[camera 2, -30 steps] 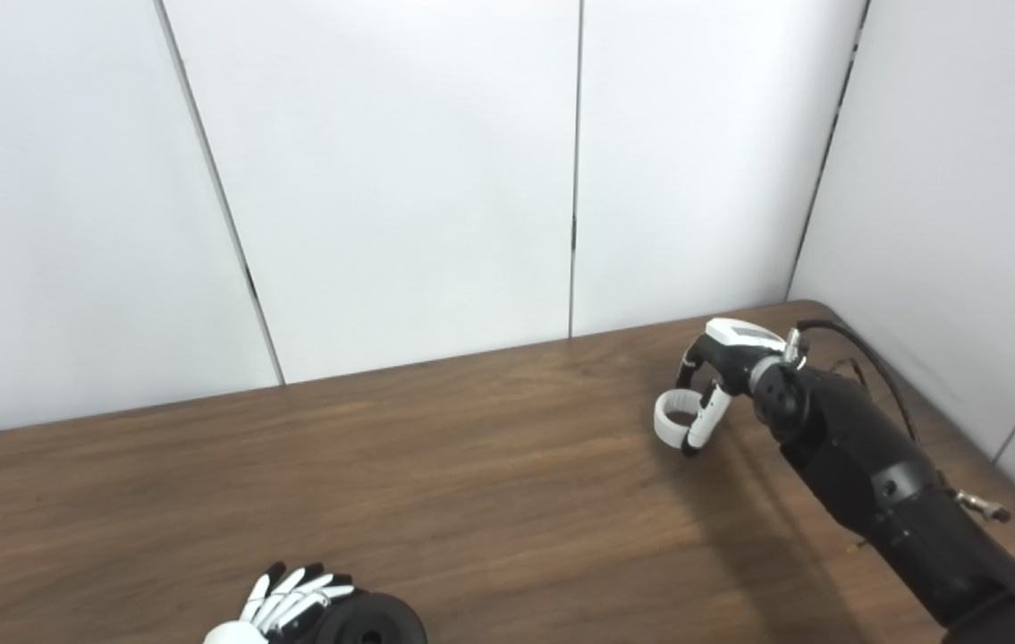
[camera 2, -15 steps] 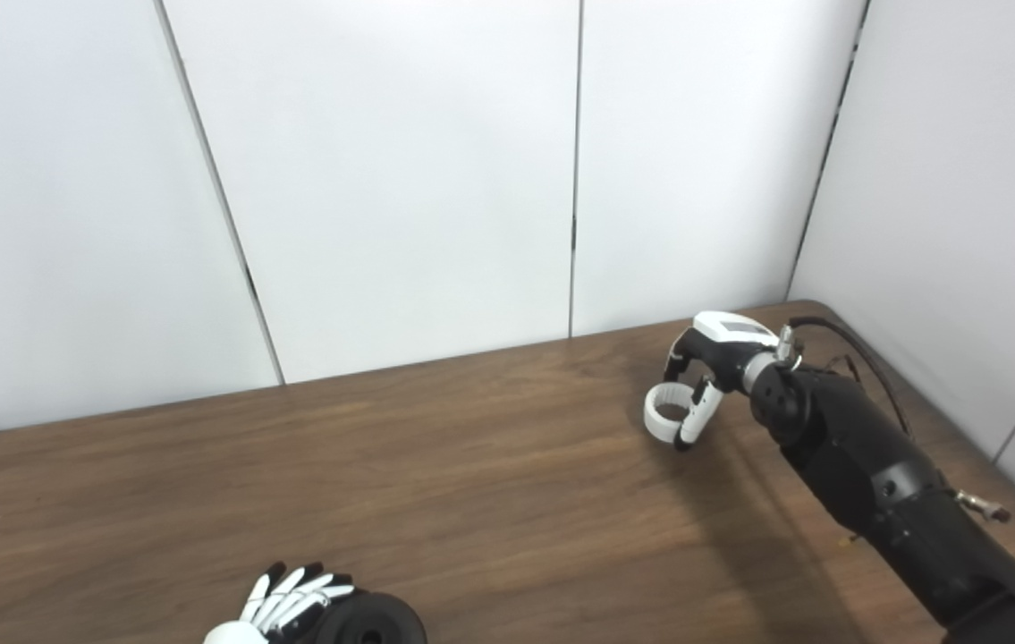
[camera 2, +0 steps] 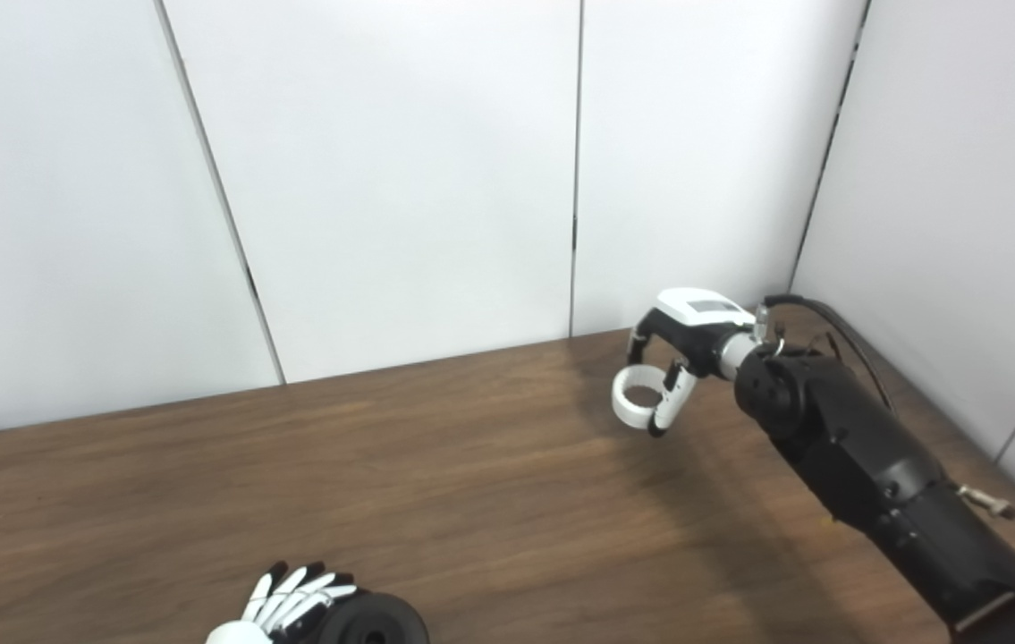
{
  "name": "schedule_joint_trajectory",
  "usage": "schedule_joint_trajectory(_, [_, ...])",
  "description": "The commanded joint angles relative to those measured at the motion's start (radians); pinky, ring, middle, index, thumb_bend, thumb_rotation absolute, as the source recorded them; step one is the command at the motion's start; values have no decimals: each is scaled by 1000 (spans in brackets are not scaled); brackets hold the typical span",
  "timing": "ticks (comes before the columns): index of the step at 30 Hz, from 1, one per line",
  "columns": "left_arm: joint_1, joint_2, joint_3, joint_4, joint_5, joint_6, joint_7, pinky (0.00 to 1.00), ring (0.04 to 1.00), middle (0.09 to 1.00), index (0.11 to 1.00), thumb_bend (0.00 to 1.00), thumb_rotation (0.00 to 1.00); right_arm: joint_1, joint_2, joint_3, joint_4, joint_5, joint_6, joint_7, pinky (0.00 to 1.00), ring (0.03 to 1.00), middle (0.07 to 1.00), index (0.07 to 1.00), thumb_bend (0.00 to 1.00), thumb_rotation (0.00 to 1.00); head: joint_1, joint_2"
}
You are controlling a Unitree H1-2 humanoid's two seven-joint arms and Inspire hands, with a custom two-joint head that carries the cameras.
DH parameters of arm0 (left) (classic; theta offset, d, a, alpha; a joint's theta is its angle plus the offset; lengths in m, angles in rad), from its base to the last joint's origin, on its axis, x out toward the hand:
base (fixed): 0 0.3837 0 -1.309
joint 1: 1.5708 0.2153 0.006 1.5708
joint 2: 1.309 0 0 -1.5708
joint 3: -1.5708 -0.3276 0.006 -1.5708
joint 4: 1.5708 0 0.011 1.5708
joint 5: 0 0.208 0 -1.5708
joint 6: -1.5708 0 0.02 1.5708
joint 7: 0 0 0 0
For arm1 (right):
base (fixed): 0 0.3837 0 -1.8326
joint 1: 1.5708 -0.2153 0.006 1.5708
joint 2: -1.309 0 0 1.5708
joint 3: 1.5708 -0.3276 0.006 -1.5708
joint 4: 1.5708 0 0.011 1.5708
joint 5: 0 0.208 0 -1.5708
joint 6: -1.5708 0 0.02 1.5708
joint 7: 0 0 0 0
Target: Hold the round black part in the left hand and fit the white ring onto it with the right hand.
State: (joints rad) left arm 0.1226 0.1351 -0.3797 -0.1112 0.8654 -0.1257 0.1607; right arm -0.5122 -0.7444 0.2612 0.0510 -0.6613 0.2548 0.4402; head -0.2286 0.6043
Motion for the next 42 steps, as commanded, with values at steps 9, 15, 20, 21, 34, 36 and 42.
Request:
schedule_joint_trajectory(9, [44,13,15,236,42,70,49,1000,912,827,485,525,66,-76,-47,-28,-383,-1,-11,164,889,916,793,483,525,135,48,75])
schedule_joint_trajectory(15, [43,3,9,193,55,95,19,1000,902,816,485,525,64,-62,-18,-44,-542,18,47,257,891,924,798,484,524,133,74,137])
schedule_joint_trajectory(20, [43,-2,6,154,53,121,-21,1000,909,820,484,526,62,-68,16,-41,-650,31,84,333,889,927,798,484,524,134,96,190])
schedule_joint_trajectory(21, [42,-3,5,147,58,125,-24,1000,909,820,484,526,62,-69,23,-42,-666,39,89,344,887,927,797,484,524,134,98,197])
schedule_joint_trajectory(34, [37,-17,-9,89,85,172,-62,1000,892,814,484,526,62,-66,120,-10,-806,73,171,454,832,911,786,482,525,135,151,259])
schedule_joint_trajectory(36, [36,-21,-11,83,89,181,-66,1000,892,814,484,526,62,-63,136,-1,-813,71,178,462,841,912,786,482,525,135,165,268])
schedule_joint_trajectory(42, [34,-29,-21,76,89,187,-67,1000,890,813,484,525,62,-36,184,23,-807,56,168,450,821,903,776,482,525,135,187,275])
